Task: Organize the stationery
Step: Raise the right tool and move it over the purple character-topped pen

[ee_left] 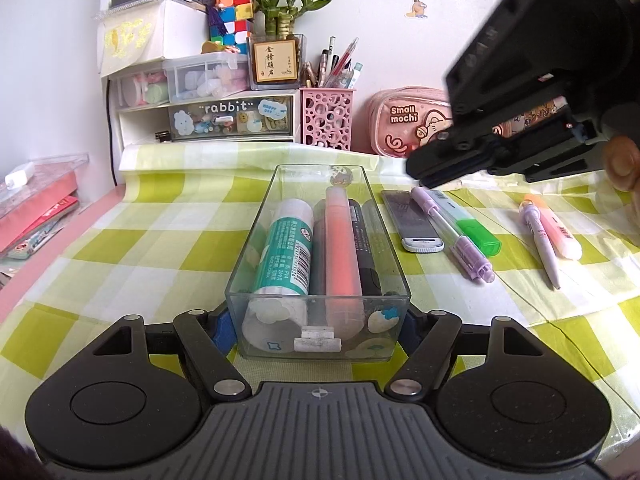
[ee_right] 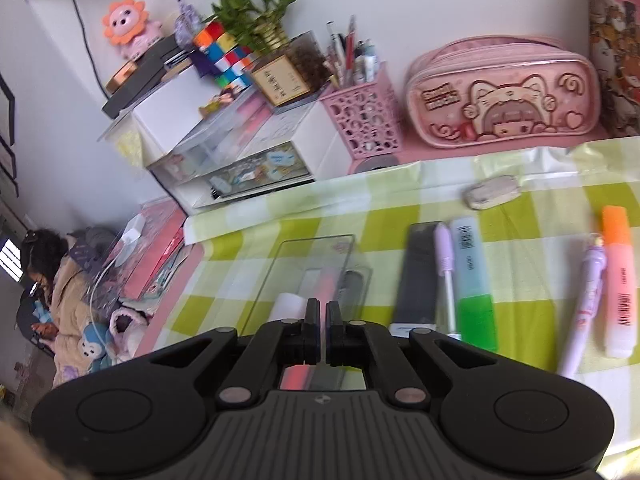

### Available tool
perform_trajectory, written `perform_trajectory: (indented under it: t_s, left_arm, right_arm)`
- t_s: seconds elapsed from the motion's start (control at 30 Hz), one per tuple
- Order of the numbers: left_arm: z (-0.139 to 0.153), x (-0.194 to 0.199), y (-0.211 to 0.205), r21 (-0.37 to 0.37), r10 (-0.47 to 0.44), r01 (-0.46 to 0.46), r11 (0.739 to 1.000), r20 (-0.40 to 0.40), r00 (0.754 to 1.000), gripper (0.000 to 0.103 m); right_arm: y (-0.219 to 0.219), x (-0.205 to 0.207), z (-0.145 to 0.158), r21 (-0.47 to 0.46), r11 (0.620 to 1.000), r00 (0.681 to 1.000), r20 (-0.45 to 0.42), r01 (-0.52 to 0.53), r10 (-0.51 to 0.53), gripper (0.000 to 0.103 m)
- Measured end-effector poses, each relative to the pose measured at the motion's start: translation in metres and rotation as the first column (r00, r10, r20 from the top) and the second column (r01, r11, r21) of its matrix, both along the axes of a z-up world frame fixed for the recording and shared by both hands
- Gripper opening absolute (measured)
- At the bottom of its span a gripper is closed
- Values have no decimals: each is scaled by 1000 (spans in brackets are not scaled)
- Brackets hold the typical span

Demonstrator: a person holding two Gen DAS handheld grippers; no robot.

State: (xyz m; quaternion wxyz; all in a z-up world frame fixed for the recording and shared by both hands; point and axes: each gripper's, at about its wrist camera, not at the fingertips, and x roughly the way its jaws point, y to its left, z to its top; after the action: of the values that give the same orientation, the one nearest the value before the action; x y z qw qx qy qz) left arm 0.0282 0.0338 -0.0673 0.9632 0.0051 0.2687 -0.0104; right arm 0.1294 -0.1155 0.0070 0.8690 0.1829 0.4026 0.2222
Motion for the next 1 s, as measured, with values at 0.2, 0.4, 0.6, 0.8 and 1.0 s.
perform_trajectory:
  t_s: [0.2, 0.4, 0.6, 0.8, 1.0]
  left_arm:
    - [0, 1, -1, -2, 5, -5, 1000, -2, 1000, 73]
    - [0, 1, -1, 0, 5, -5, 1000, -1, 1000, 73]
    - [0, 0, -1, 0, 5, -5, 1000, -1, 1000, 73]
    - [0, 0, -1, 0, 5, -5, 1000, -1, 1000, 73]
    - [0, 0, -1, 0, 6, -6, 1000, -1, 1000, 73]
  right_arm:
    - [-61, 2, -4, -11, 982, 982, -2, 190, -190, 0]
    - [-86, 1, -11, -39, 967, 967, -11, 254, -254, 0]
    - [-96, 3, -25, -76, 955, 956, -38, 288, -291, 0]
    - [-98, 4, -32, -88, 947, 947, -59, 310, -315, 0]
    - [-108, 3, -35, -107, 934, 934, -71, 341, -350, 4]
